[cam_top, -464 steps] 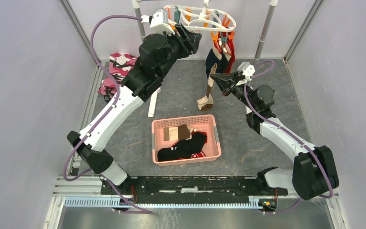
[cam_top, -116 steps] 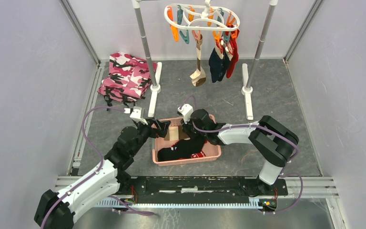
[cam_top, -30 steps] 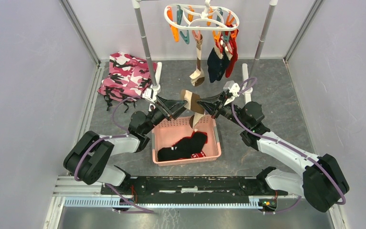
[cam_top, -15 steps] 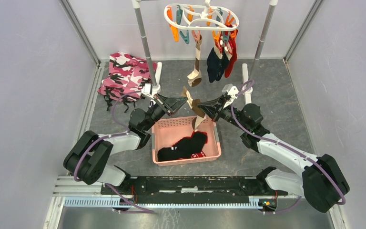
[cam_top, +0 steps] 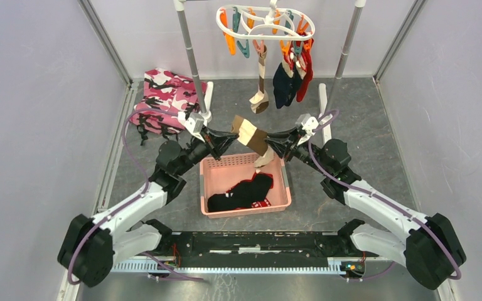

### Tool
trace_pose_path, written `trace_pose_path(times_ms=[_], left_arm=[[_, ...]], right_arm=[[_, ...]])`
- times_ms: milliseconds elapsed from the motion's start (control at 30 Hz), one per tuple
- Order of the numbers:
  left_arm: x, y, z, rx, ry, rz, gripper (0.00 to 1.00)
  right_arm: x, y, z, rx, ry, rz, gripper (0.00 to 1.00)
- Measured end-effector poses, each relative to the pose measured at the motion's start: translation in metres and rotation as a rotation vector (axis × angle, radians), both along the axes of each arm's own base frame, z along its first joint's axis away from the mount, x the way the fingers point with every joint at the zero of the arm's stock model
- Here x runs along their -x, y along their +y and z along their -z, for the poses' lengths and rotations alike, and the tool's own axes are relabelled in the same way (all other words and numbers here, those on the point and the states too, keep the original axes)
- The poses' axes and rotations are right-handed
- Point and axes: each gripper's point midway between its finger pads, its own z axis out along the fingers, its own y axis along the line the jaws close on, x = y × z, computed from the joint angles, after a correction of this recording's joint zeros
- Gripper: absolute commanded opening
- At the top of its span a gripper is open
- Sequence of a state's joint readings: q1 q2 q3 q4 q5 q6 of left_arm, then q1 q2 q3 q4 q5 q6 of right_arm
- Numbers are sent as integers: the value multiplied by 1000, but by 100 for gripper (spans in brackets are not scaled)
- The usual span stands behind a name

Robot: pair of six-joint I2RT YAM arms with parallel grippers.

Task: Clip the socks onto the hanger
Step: Pick up the sock from the bin.

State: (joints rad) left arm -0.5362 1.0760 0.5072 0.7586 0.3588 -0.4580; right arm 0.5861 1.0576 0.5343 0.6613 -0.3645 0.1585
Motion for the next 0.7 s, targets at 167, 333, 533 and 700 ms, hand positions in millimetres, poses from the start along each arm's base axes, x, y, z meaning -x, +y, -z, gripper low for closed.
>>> trace_pose_path(times_ms=[167,333,533,700], left_arm=[[12,11,4,-217,-188,-20,2],[26,7,19,-404,-290,15,2],[45,-1,5,-529,-421,88,2],[61,-1,-15,-595,-502,139,2]], right_arm=[[3,-2,-2,29,-40,-2,58],[11,-1,-12,69,-132,-48,69],[17,22,-28,117,-235,-198,72],[27,36,-16,201,-323,-341,72]])
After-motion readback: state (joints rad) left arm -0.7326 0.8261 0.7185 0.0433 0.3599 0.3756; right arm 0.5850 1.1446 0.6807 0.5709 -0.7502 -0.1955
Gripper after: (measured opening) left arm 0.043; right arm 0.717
